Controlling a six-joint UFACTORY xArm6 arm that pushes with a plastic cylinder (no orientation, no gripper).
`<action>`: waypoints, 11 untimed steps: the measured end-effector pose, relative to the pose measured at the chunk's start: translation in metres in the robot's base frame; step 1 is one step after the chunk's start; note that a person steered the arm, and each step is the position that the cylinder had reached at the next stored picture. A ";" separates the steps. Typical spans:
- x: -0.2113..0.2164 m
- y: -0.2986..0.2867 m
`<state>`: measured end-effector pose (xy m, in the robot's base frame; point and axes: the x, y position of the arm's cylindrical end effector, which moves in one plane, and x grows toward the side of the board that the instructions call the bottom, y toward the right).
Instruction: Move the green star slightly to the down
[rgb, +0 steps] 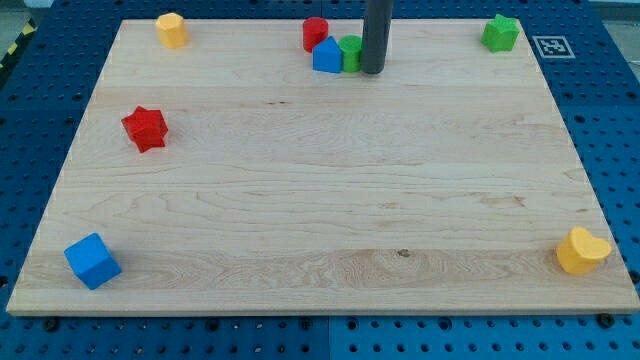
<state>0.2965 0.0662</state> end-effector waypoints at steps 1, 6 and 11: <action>0.000 0.000; -0.004 0.278; -0.074 0.200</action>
